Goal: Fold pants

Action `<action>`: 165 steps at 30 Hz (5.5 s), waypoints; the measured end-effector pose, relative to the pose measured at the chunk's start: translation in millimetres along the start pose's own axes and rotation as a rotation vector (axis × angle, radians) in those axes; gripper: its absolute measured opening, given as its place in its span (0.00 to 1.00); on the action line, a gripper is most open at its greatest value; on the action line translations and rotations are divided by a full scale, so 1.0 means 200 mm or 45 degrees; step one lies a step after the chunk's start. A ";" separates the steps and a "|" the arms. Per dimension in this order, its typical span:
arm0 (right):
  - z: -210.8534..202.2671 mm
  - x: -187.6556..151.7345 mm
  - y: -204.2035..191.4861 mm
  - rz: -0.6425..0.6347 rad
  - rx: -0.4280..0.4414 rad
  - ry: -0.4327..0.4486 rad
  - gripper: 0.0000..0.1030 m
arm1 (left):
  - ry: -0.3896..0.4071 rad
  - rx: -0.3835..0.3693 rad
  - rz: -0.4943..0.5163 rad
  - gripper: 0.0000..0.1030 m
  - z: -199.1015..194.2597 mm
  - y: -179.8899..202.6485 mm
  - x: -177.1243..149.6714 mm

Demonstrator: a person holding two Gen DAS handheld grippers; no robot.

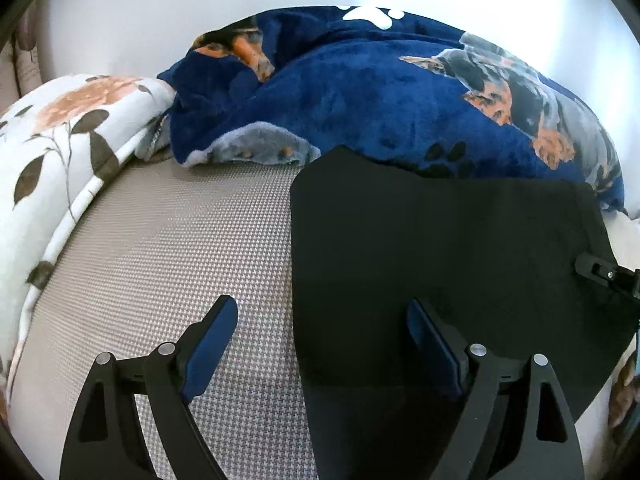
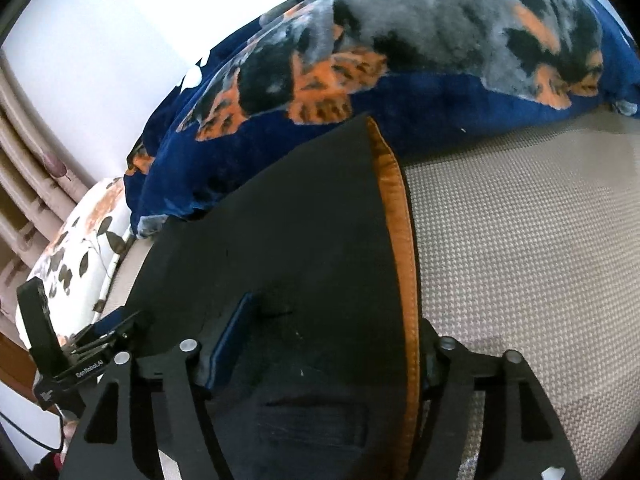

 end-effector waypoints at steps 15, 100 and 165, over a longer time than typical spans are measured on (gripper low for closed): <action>0.05 0.02 -0.09 -0.087 -0.277 -0.005 0.92 | 0.041 0.066 0.050 0.84 -0.01 0.03 0.00; -0.02 -0.02 -0.37 -0.224 -0.660 0.208 0.99 | 0.187 0.135 0.057 0.92 -0.12 0.04 0.01; -1.05 -0.43 -0.54 -0.292 -0.392 0.456 1.00 | 0.518 0.179 0.140 1.00 -1.38 0.20 -0.03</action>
Point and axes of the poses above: each gripper's, at about its wrist camera, not at the fingertips, and z roughly the way its jaws point, y to its right, x to its top, the point moved 4 cm from there along z, roughly the way its jaws point, and after that the axes turned 6 degrees about -z, right-handed, at the moved point
